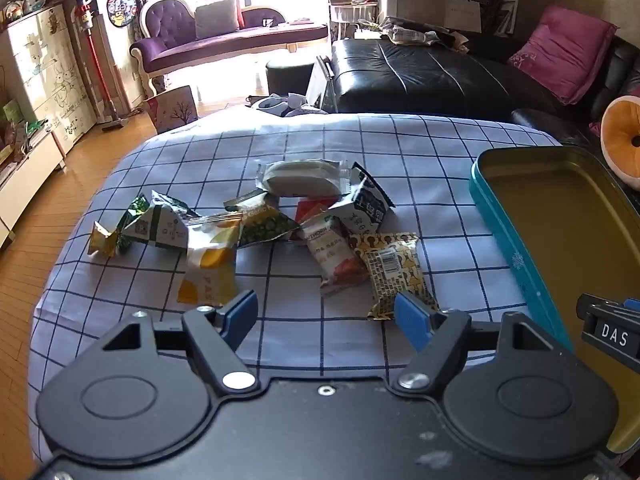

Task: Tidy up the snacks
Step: 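Move both tools toward the pile of snack packets on the cloth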

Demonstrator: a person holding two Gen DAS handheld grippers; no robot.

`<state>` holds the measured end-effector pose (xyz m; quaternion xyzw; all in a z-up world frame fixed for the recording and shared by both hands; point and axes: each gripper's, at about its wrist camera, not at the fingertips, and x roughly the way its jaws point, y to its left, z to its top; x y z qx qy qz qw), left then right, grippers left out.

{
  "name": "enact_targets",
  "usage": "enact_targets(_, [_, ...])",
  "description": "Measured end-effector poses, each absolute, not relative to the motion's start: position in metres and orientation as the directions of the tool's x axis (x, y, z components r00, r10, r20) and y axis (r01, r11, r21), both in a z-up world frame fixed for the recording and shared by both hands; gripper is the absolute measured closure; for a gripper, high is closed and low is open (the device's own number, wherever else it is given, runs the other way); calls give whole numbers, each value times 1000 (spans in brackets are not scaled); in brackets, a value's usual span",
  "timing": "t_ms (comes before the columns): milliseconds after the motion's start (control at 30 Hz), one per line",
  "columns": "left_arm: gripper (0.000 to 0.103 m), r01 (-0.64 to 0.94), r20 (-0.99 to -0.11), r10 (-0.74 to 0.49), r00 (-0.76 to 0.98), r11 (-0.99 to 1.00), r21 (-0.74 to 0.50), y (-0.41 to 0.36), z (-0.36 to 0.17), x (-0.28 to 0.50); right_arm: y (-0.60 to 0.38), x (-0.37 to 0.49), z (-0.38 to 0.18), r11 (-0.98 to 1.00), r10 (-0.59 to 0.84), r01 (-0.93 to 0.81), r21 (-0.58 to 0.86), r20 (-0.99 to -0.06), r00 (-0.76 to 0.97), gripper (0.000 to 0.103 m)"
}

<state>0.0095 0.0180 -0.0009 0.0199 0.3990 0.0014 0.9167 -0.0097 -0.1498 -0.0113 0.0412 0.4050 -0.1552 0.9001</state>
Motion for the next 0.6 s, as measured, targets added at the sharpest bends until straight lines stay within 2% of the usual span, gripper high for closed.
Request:
enact_targets(167, [24,-43,-724,68,686,998,53,36,2,13,-138,-9,-9,945,-280,313,-93,-727,627,49])
enact_targets(433, [24,-143,-731,141,668,988,60,79,4,20,-130,-11,-2,956,-230,292,-42,-724,651,48])
enact_targets(600, [24,-151,-749,131,649,988,42,109,3,23,-114,-6,-1,940,-307,318,-121,-702,642,48])
